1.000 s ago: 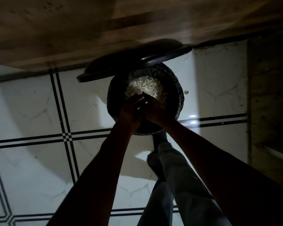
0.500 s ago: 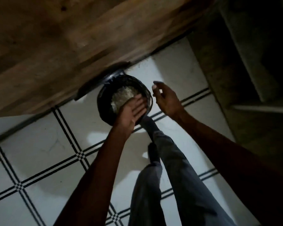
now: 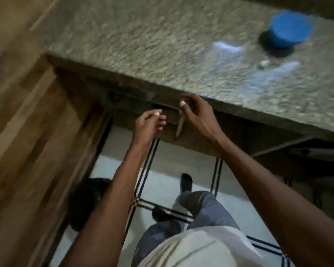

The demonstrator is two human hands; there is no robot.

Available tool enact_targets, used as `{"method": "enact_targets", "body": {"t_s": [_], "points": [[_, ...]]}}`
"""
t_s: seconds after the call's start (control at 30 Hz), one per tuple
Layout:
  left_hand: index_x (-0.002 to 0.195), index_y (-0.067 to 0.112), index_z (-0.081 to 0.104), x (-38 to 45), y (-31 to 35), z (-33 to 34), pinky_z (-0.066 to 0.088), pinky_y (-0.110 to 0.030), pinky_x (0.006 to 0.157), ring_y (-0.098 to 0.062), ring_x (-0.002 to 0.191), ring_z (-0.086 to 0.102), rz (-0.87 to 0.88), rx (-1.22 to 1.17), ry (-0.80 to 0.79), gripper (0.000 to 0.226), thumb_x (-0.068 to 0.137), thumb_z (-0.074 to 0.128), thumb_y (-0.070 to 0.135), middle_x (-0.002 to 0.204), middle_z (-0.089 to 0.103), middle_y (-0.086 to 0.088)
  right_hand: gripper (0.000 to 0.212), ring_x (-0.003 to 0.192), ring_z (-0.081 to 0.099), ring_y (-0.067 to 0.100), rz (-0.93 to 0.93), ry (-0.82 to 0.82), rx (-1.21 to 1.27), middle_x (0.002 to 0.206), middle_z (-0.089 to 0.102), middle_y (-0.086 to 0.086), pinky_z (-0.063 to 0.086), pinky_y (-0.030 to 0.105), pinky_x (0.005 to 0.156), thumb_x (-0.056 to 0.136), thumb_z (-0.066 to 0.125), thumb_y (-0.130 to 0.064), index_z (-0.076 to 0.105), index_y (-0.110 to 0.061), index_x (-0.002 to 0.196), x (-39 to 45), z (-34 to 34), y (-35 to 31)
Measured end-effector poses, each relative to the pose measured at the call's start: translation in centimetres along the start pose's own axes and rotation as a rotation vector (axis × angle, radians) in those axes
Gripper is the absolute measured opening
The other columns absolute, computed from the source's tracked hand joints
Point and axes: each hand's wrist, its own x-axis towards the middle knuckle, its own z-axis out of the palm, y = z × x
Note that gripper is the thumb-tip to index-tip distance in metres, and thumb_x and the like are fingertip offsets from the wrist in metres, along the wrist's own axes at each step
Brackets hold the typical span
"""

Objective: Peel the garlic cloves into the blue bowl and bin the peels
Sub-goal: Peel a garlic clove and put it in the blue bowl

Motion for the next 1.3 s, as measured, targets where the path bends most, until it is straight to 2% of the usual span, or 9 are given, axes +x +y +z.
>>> {"method": "enact_targets", "body": {"t_s": [0.27,0.47,0.57,0.7,0.87,1.03,1.13,1.2,1.3], "points": [[0.109,0.011,0.065,6.0,4.9,21.1,0.057,-0.026,0.071,-0.015,0.079,0.069,0.187,0.375,-0.305,0.010,0.104,0.057,0.008,0.090,0.071,-0.005,0.033,0.101,0.070,0.013,0.173,0.378,0.018,0.117,0.070,0.001,0.063,0.036,0.082,0.106,0.060,-0.030,0.063,-0.016,0.135,0.6,-19.4,7.7],[0.120,0.008,0.068,11.3,4.6,32.7,0.061,-0.044,0.088,-0.027,0.101,0.070,0.263,0.652,-0.326,0.021,0.100,0.064,0.015,0.116,0.069,-0.010,0.030,0.081,0.064,-0.005,0.285,0.384,-0.066,0.113,0.069,-0.002,0.049,0.008,0.058,0.104,0.063,-0.027,0.067,-0.014,0.131,4.1,-28.7,16.6],[0.133,0.008,0.061,14.3,4.7,36.6,0.056,-0.043,0.095,-0.026,0.109,0.065,0.256,0.841,-0.280,0.038,0.096,0.067,0.017,0.129,0.064,-0.010,0.030,0.080,0.064,-0.005,0.316,0.335,-0.145,0.120,0.074,0.003,0.047,0.002,0.063,0.103,0.064,-0.020,0.070,-0.011,0.131,7.5,-31.9,20.1],[0.137,0.000,0.055,17.7,4.2,38.4,0.048,-0.047,0.104,-0.035,0.122,0.056,0.251,1.064,-0.213,0.054,0.089,0.073,0.015,0.133,0.057,-0.019,0.034,0.105,0.070,0.024,0.279,0.226,-0.229,0.126,0.068,0.015,0.058,0.039,0.096,0.099,0.064,-0.009,0.070,-0.008,0.133,14.0,-34.4,21.9],[0.135,-0.001,0.057,19.7,4.0,38.0,0.050,-0.048,0.100,-0.036,0.116,0.057,0.282,1.118,-0.222,0.053,0.087,0.075,0.012,0.127,0.057,-0.020,0.022,0.107,0.059,0.037,0.136,0.037,-0.501,0.117,0.059,0.019,0.053,0.048,0.086,0.094,0.065,-0.001,0.076,-0.003,0.113,20.0,-34.4,23.5],[0.136,0.008,0.056,20.9,4.3,37.8,0.054,-0.040,0.094,-0.026,0.107,0.060,0.324,1.013,-0.225,0.053,0.087,0.076,0.011,0.125,0.058,-0.012,0.010,0.093,0.057,0.034,0.149,0.059,-0.481,0.104,0.057,0.015,0.050,0.046,0.078,0.097,0.060,-0.007,0.068,0.000,0.100,19.5,-34.2,24.3],[0.135,0.013,0.059,21.8,4.9,38.2,0.054,-0.033,0.086,-0.019,0.100,0.059,0.447,0.947,-0.301,0.054,0.086,0.081,0.018,0.120,0.058,-0.007,0.009,0.083,0.062,0.019,0.123,0.186,-0.347,0.101,0.061,0.009,0.056,0.029,0.077,0.099,0.065,-0.007,0.074,-0.003,0.100,19.0,-34.9,23.2],[0.135,0.016,0.060,22.7,5.3,38.9,0.051,-0.020,0.083,-0.011,0.101,0.059,0.522,0.922,-0.386,0.055,0.086,0.083,0.025,0.122,0.055,-0.004,0.010,0.077,0.064,0.007,0.098,0.296,-0.253,0.094,0.067,0.003,0.054,0.018,0.070,0.099,0.069,-0.013,0.077,-0.007,0.098,19.9,-35.7,21.5],[0.134,0.013,0.062,23.8,5.5,40.5,0.043,0.000,0.083,0.014,0.099,0.055,0.579,0.898,-0.514,0.056,0.085,0.085,0.029,0.123,0.052,-0.001,0.013,0.074,0.068,0.009,0.065,0.409,-0.216,0.086,0.073,-0.001,0.055,0.022,0.068,0.099,0.070,-0.020,0.079,-0.010,0.099,23.5,-37.1,19.3]]}}
